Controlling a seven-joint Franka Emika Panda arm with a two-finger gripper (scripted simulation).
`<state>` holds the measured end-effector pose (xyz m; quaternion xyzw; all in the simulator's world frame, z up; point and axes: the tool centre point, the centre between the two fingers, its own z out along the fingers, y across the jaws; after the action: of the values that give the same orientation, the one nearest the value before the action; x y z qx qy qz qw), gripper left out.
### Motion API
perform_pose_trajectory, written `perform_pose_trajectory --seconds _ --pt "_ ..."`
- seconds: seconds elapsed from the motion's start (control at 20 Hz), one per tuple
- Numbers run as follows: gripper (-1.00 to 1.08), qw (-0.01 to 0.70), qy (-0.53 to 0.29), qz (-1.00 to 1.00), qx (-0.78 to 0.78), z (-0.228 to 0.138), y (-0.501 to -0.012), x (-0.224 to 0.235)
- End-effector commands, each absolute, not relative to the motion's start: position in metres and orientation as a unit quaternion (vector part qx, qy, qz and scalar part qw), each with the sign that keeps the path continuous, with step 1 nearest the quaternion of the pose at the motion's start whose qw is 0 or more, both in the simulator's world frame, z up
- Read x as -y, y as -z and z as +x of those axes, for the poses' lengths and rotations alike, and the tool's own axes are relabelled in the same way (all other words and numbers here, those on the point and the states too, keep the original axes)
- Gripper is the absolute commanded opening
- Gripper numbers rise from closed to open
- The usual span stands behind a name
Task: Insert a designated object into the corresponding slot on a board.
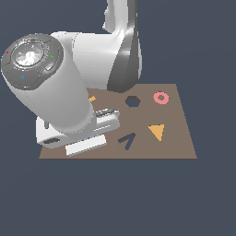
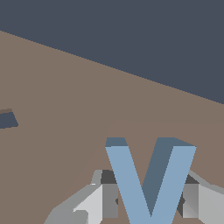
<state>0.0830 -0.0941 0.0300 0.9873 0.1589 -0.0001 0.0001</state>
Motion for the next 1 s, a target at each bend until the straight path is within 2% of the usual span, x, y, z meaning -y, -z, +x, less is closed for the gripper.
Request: perform_pose_trajectory --seconds 0.0,0.95 --pt "-1.0 0.0 0.0 0.987 -0.159 0.083 -0.031 0.094" --pt "-1.0 0.0 0.0 0.996 -0.088 0.075 -0.034 0.079"
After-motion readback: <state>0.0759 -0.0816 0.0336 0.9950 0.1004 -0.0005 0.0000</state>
